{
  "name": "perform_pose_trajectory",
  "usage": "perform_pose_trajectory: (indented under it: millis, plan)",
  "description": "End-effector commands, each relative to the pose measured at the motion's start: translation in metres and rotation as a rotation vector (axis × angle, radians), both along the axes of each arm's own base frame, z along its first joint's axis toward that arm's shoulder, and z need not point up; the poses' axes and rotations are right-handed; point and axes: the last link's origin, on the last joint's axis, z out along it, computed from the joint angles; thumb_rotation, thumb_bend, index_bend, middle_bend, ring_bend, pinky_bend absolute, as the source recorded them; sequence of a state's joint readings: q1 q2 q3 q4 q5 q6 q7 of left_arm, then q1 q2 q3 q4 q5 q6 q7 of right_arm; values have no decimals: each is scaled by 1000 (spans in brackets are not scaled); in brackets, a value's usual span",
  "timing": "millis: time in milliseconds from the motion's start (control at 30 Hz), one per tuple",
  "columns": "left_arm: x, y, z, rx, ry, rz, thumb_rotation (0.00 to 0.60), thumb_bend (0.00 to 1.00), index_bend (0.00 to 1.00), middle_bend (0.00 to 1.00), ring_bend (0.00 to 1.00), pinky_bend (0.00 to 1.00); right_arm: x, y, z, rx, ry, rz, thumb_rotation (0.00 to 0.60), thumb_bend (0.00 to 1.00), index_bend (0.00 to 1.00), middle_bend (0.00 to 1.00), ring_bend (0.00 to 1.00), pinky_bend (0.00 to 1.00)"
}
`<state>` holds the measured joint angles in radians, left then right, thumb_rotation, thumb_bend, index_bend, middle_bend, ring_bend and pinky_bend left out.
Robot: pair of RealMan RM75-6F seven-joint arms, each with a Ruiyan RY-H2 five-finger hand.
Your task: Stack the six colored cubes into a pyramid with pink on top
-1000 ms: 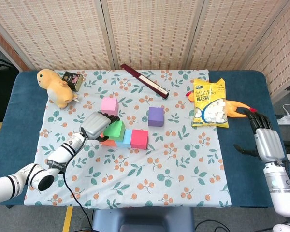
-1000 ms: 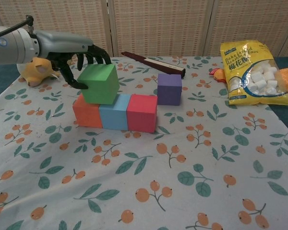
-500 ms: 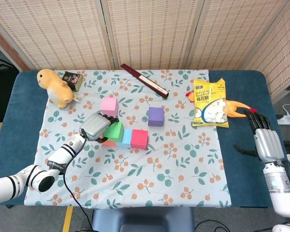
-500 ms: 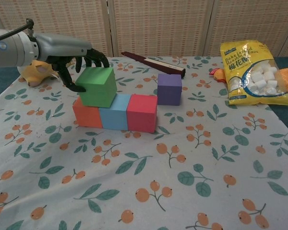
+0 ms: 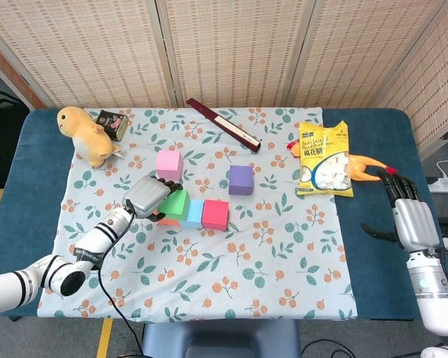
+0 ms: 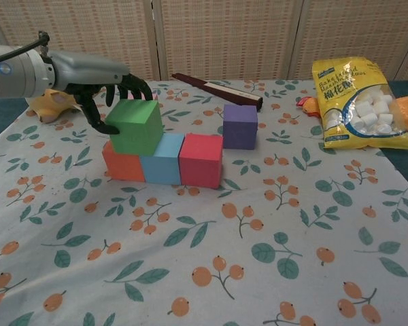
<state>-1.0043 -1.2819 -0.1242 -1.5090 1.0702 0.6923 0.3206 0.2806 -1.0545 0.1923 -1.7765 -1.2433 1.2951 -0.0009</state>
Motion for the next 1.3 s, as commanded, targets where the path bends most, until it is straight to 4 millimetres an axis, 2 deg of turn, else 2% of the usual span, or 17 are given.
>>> perform_pose_trajectory:
  millis: [33, 233, 533, 800, 1167, 1300]
  plan:
    - [0, 0, -1, -1, 2, 3, 600, 349, 303, 273, 301, 375, 0, 0, 0, 0, -1, -1, 600, 79, 0, 67, 0, 0]
    - [-1, 0, -1, 3, 0, 7, 600, 356, 180, 160, 229, 367, 0, 0, 1, 1, -2, -3, 600, 79, 0, 67, 0, 0]
    - [0, -3, 0, 18, -8, 2, 600, 358, 103, 48, 168, 361, -1, 1, 2, -1, -6, -3, 600, 78, 0, 67, 0, 0]
    - [0, -10, 2, 18, -9, 1, 600, 357, 83, 16, 153, 370, -3, 2, 3, -2, -10, -5, 600, 79, 0, 67, 0, 0]
    - [6, -14, 3, 20, -29, 6, 600, 356, 97, 31, 139, 325, -3, 4, 5, -3, -13, -1, 600, 79, 0, 67, 0, 0]
    - [9, -15, 3, 6, -36, 14, 600, 357, 104, 30, 94, 291, -4, 5, 6, -7, -15, -2, 600, 78, 0, 67, 0, 0]
